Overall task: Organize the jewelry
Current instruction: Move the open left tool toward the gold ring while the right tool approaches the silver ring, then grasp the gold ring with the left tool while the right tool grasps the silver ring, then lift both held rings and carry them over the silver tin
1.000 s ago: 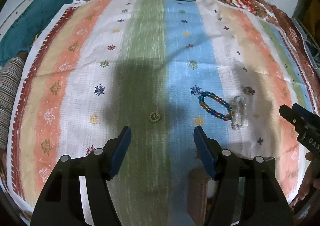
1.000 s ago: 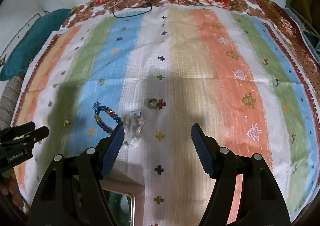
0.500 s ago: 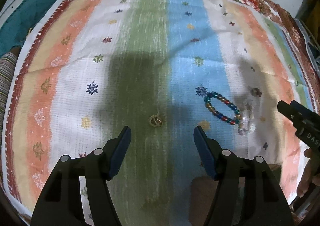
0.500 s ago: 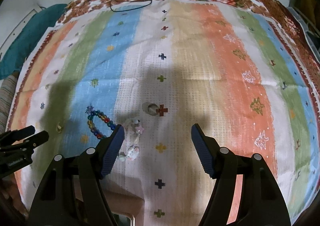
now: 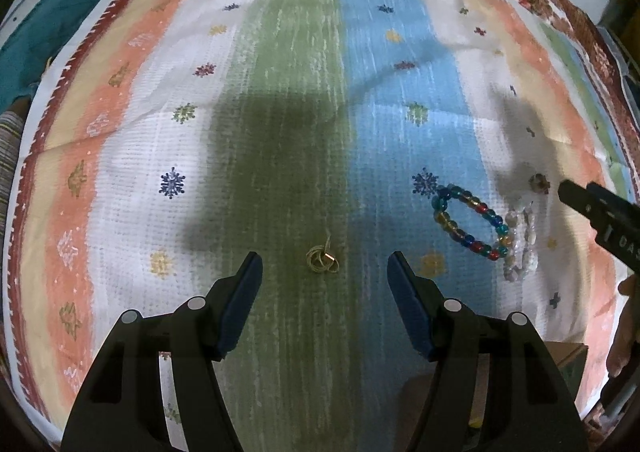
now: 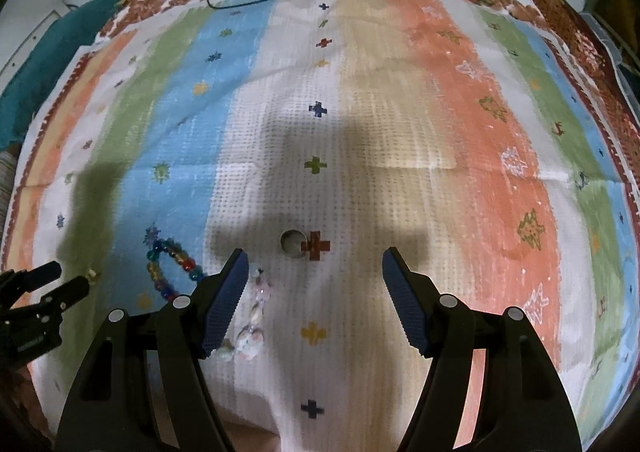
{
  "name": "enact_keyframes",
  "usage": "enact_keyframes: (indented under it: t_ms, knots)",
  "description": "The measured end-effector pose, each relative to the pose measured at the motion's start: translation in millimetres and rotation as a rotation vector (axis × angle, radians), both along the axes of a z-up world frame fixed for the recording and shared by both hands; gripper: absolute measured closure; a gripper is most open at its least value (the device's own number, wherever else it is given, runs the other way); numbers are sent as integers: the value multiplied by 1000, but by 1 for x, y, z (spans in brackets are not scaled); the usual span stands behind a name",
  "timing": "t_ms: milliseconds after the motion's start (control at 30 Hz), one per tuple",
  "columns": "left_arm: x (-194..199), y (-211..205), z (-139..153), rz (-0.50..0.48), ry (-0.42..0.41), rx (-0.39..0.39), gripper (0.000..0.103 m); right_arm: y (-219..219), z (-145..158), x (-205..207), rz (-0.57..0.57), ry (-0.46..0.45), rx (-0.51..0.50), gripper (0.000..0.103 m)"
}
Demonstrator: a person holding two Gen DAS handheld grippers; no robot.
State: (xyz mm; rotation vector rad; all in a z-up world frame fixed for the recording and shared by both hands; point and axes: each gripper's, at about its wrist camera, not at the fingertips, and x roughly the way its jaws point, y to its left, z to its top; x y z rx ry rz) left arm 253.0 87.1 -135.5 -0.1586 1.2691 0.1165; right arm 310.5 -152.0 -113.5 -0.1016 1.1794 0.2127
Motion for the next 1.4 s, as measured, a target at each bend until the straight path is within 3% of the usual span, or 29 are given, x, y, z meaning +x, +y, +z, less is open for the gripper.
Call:
enact_keyframes:
  t_ms: [467, 533, 600, 700, 867, 1000, 1200, 1400]
  knots:
    - [10, 2, -15, -28, 11, -21, 39, 17, -20, 19, 57, 38, -21, 34]
    - [11, 3, -19, -36, 11, -20, 40, 18, -23, 21, 59, 43, -27, 43]
    - [13, 4, -21, -36, 16, -19, 41, 19, -27, 23, 61, 56, -26, 46]
    - [15, 3, -24, -39, 21, -10, 45, 24, -31, 23, 74, 56, -43, 52]
    - [17, 2, -27, -36, 26, 5, 52, 23, -34, 25, 66, 59, -51, 72]
    - [17, -6, -28, -38, 36, -6, 68, 22, -33, 24, 64, 75, -54, 83]
    - [17, -14, -28, -51, 49, -22, 86, 21, -32, 22, 65, 73, -48, 83]
    - [15, -12, -26, -51, 48, -26, 87, 21, -18, 17, 65, 46, -34, 83]
